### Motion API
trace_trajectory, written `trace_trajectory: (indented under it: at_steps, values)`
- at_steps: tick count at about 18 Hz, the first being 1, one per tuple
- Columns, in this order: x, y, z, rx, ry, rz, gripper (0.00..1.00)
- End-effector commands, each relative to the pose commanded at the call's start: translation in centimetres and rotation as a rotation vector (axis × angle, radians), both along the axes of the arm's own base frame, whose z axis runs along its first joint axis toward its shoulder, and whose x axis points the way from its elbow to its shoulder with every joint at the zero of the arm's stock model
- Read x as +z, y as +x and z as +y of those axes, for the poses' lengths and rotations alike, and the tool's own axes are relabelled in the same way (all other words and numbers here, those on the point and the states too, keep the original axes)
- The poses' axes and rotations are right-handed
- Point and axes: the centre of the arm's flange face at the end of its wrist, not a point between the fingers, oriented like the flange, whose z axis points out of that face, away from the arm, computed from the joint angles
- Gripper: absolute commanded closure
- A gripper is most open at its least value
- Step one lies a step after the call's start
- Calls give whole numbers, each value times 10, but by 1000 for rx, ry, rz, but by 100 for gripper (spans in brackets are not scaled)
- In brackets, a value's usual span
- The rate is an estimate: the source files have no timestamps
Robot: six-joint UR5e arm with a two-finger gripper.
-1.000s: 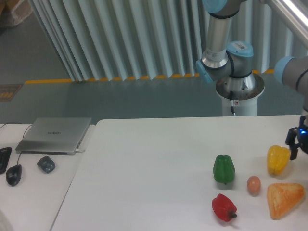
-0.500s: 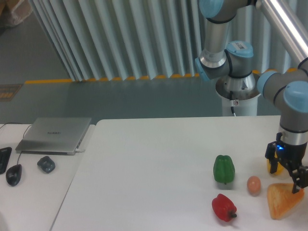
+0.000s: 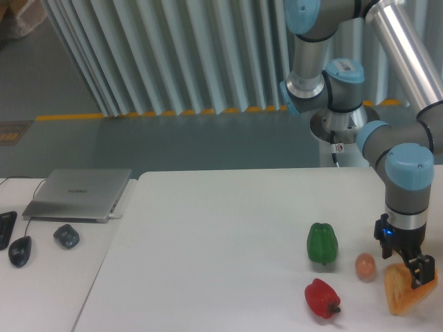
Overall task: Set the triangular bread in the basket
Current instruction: 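Close the gripper on the triangular bread slice and lift it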
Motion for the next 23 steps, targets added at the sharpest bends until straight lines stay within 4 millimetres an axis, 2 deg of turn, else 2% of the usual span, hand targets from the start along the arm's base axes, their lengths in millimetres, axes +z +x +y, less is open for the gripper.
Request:
trace_trajectory:
  at_steps: [14, 16, 18, 19, 23]
  values:
    - [-19, -9, 7, -4, -15, -13, 2]
    - [-21, -9, 7, -4, -22, -14, 46]
    - [-18, -10, 6, 1, -23, -9, 61]
    - [-15, -13, 5, 4, -20, -5, 65]
    - [-5, -15, 6, 10, -10, 4, 69]
